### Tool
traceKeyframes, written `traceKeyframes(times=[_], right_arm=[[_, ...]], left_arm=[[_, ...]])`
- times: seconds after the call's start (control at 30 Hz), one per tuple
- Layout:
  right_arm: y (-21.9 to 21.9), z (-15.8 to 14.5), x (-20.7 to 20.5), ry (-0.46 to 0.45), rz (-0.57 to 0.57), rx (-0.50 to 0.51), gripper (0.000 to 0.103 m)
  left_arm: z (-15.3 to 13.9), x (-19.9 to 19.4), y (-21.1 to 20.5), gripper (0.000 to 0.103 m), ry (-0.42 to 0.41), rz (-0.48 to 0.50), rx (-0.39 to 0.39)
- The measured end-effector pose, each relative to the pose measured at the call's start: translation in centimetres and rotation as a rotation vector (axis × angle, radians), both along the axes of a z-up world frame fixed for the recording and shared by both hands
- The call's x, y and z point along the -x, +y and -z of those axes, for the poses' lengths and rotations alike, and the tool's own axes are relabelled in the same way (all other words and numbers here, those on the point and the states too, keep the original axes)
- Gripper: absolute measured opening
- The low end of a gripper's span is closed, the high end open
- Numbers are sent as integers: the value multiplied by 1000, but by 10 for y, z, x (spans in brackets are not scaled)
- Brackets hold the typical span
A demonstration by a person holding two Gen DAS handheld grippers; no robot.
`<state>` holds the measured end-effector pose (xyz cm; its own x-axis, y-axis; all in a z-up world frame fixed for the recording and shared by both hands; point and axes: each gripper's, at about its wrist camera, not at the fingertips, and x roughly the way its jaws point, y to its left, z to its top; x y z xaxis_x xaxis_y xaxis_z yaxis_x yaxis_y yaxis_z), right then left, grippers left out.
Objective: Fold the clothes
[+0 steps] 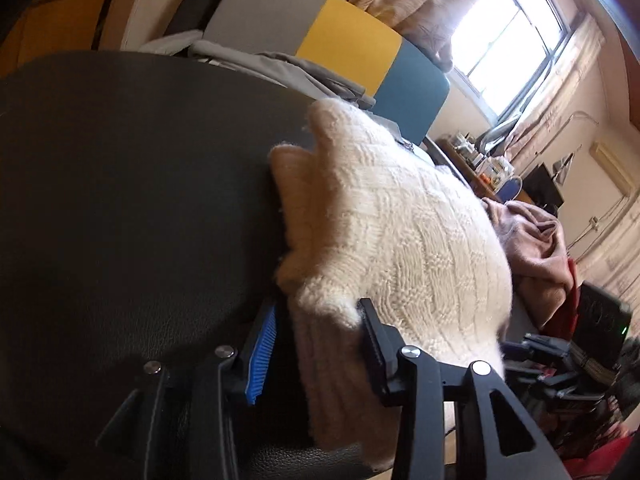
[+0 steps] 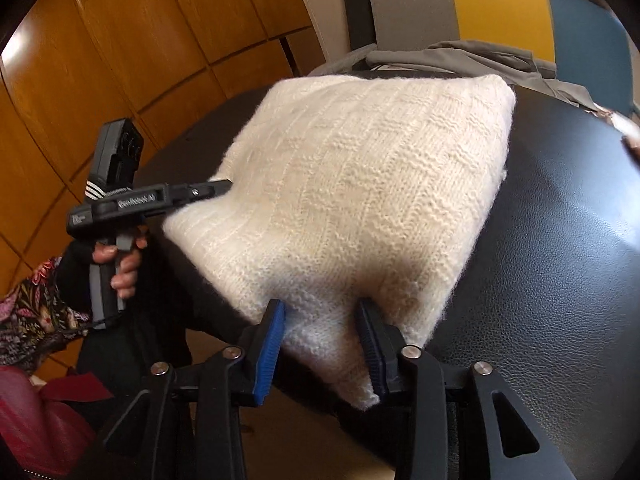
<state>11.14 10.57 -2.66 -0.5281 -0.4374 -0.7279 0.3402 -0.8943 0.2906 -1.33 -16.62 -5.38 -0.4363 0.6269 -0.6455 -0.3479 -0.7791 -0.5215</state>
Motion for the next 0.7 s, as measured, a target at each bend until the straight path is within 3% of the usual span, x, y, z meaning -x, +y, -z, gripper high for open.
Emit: traceKeyframes(times=[0.07, 0.13, 0.3, 0.43, 0.6, 0.7], right_arm=[[2, -6, -2, 17, 3, 10, 41], [8, -17, -8, 44, 4, 27, 43], [53, -44, -14, 138, 137, 160, 78], [88, -33, 4, 43, 271, 327, 82], [88, -14, 17, -48, 286, 365, 82], [86, -9, 20, -73, 274, 376, 82]], left_arm=[[-5, 3, -10, 41, -24, -27, -58], [-18, 3, -25, 41, 5, -88, -104], [-36, 20, -38, 43, -14, -121, -223], [-32, 38, -11, 45, -78, -41, -176], [-30, 41, 13, 45, -101, 57, -135], [-26, 46, 5, 45, -132, 46, -164]])
